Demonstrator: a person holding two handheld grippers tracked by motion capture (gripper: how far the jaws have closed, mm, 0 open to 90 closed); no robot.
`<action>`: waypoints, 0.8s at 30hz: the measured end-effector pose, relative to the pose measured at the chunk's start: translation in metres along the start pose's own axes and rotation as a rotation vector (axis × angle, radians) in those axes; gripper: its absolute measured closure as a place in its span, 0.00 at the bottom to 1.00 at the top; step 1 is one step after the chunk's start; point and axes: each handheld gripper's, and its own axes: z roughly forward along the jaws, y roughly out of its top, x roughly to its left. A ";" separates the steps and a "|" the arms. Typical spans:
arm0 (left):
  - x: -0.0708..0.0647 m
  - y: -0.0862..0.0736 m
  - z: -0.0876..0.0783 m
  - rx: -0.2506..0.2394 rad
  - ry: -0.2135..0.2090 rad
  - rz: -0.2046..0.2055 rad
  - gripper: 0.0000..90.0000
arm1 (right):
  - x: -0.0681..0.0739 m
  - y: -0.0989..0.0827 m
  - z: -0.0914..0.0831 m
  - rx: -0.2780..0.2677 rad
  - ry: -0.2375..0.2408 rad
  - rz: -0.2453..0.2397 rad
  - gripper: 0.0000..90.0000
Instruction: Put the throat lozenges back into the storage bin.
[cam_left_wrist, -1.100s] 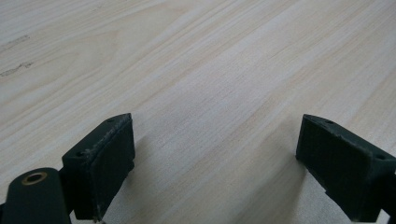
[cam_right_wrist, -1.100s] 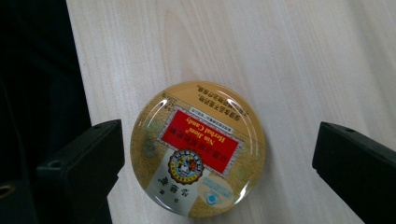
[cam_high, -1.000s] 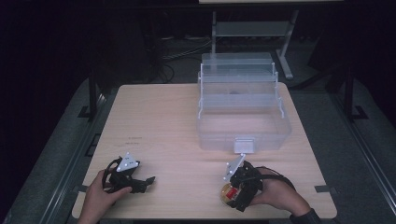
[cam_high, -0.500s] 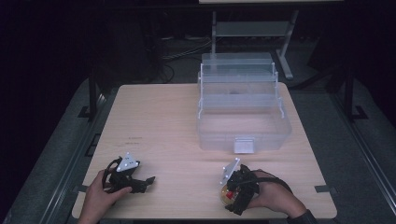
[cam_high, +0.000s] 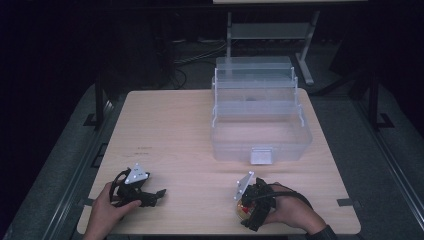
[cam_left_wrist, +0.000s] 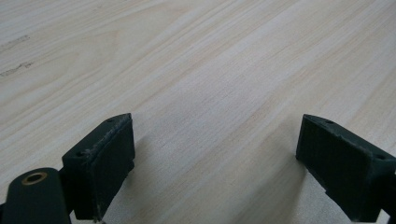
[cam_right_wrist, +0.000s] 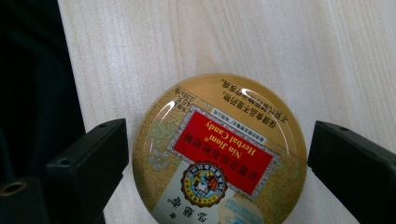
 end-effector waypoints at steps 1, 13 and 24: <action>0.000 0.000 0.000 0.000 0.000 0.000 0.12 | 0.000 0.000 0.000 0.000 0.000 0.000 0.06; 0.000 0.000 0.000 0.000 0.000 0.000 0.12 | 0.000 -0.001 -0.001 0.002 0.006 -0.004 0.12; 0.000 0.000 0.000 0.000 0.000 0.000 0.12 | 0.001 -0.001 -0.001 0.007 0.013 -0.006 0.18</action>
